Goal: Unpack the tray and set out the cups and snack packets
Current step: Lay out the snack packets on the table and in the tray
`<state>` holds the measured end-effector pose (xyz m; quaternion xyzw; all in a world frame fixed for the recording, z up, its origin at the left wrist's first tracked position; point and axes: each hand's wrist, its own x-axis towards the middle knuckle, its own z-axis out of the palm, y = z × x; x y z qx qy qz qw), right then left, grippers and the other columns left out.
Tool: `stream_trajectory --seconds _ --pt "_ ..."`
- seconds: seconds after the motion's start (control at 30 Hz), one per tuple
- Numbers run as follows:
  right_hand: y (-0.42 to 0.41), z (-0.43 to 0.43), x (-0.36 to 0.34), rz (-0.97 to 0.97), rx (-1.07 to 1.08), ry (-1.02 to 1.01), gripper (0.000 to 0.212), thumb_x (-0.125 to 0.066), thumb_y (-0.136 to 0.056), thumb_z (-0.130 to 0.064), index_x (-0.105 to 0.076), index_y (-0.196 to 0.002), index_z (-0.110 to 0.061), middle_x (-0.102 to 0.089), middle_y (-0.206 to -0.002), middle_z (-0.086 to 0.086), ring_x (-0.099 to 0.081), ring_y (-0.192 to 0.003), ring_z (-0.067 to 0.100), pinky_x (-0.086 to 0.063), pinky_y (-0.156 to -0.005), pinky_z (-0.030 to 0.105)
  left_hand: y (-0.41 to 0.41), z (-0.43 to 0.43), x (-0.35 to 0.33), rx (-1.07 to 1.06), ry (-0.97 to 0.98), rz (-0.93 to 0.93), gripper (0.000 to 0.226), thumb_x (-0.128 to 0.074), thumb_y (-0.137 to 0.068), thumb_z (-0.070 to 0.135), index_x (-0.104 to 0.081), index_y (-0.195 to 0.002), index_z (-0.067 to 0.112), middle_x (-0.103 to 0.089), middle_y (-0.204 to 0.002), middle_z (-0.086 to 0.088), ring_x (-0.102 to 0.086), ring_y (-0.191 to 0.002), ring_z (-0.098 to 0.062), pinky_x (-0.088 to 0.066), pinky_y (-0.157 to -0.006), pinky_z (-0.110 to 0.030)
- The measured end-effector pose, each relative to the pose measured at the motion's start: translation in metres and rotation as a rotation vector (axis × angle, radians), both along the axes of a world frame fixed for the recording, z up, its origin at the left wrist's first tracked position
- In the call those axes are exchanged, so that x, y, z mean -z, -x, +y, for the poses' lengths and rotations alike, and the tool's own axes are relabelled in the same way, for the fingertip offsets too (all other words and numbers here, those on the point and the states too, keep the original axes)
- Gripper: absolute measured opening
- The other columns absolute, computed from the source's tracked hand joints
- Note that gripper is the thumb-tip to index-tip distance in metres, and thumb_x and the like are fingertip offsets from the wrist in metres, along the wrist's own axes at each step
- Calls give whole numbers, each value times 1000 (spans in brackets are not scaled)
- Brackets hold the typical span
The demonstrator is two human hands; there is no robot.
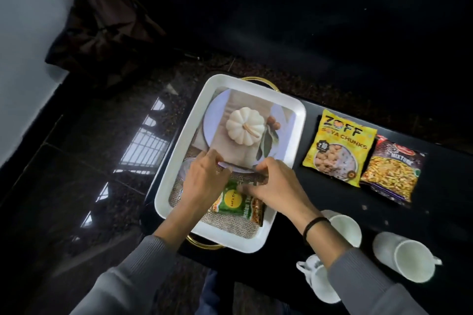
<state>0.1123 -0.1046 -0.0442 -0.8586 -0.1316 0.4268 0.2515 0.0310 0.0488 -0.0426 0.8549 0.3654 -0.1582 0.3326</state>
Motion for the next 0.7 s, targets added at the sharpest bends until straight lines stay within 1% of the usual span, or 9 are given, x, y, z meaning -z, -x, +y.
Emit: stream_trajectory --seconds 0.07,0.13,0.2,0.3,0.37,0.43,0.53,0.6,0.7 --pt "5 6 3 -8 -92 34 73 -86 -69 -58 -54 -124 -22 -51 -122 -2 -56 -110 19 -49 -87 35 13 7 3 -7 -8 134 36 -58 -98 36 -59 -118 7 -64 -112 -11 -62 -99 -29 -52 -86 -43" --pt "7 10 5 9 -129 32 75 -87 -68 -56 -52 -127 -26 -47 -123 -5 -53 -110 16 -44 -80 32 20 9 5 18 39 217 42 -48 -102 46 -54 -119 8 -65 -100 -10 -63 -88 -27 -49 -73 -39" --pt "8 13 7 26 -138 28 73 -88 -67 -56 -54 -125 -27 -47 -122 -6 -51 -110 13 -42 -79 30 24 10 5 -7 161 228 39 -45 -102 51 -51 -109 13 -62 -87 -5 -61 -75 -19 -47 -62 -33" --pt "1 11 6 82 -45 -22 69 -89 -63 -59 -62 -117 -26 -60 -117 -9 -58 -108 9 -45 -80 26 24 16 5 -135 358 176 37 -51 -100 52 -50 -108 17 -63 -89 -1 -64 -77 -13 -52 -59 -29" --pt "-8 6 4 191 52 -85 72 -89 -56 -66 -68 -112 -27 -69 -109 -12 -66 -101 6 -49 -79 24 21 20 6 -272 454 83 40 -60 -96 53 -61 -110 15 -70 -92 -3 -70 -81 -15 -55 -58 -25" --pt "-19 -3 3 330 151 -190 74 -90 -49 -67 -73 -108 -26 -76 -106 -11 -70 -102 6 -50 -88 25 15 24 4 -412 597 -46 37 -67 -93 47 -69 -106 13 -76 -92 -9 -73 -79 -14 -54 -55 -19" --pt "-30 -16 0 466 211 -317 61 -93 -54 -61 -80 -102 -25 -81 -104 -9 -72 -104 3 -45 -102 28 1 24 -6 -552 911 -245 36 -75 -84 41 -75 -101 10 -80 -94 -9 -75 -82 -14 -59 -63 -20" --pt "-35 -26 -2 495 270 -400 58 -94 -58 -54 -80 -104 -23 -81 -107 -2 -73 -107 10 -46 -104 33 -10 17 -10 -582 1052 -337 38 -79 -82 35 -76 -108 8 -78 -107 -11 -73 -95 -19 -59 -76 -29" --pt "-40 -46 -4 478 505 -543 55 -95 -59 -47 -80 -103 -17 -80 -106 7 -76 -100 19 -56 -85 25 -31 -6 -17 -512 1143 -353 53 -80 -85 23 -63 -129 0 -72 -125 -18 -71 -108 -30 -60 -90 -40"
